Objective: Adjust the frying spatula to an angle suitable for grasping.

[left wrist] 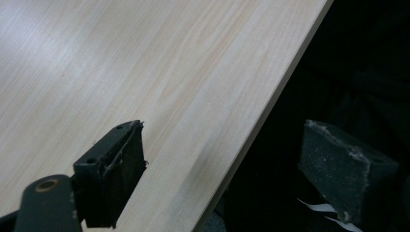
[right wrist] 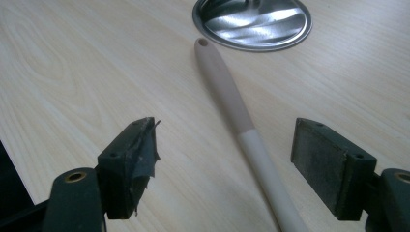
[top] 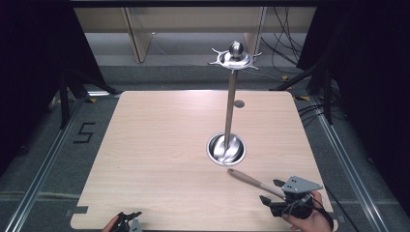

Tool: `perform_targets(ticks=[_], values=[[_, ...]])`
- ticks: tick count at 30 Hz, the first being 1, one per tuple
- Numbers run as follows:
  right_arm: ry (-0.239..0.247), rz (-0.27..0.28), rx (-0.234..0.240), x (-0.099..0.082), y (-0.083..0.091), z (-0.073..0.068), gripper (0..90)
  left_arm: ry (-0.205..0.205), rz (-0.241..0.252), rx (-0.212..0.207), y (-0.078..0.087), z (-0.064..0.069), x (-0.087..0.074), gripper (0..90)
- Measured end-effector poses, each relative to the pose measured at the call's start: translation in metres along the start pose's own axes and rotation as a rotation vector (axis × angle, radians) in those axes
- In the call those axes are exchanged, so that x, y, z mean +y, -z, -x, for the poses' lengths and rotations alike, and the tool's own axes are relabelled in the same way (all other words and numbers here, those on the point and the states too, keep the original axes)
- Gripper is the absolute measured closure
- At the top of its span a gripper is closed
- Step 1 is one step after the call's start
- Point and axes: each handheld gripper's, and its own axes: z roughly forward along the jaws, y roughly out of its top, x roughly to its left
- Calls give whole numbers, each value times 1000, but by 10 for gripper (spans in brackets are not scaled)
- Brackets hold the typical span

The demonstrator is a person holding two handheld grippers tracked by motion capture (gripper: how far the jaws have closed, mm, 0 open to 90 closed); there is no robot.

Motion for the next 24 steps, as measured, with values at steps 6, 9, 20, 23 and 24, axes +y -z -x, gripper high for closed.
perform_targets(ticks=[6, 9, 20, 23, 24], values=[[15, -7, -3, 7, -5, 4, 256, 1, 0, 0, 0, 0, 0, 155], [17, -28, 2, 12, -6, 4, 259, 1, 1, 0, 0, 0, 0, 155], [68, -162, 5, 25, -17, 12, 302, -1, 2, -1, 0, 0, 0, 155], [78, -189, 3, 28, -22, 14, 316, 6, 1, -5, -1, 0, 0, 155], [78, -189, 3, 28, -22, 14, 316, 4, -1, -1, 0, 0, 0, 155]])
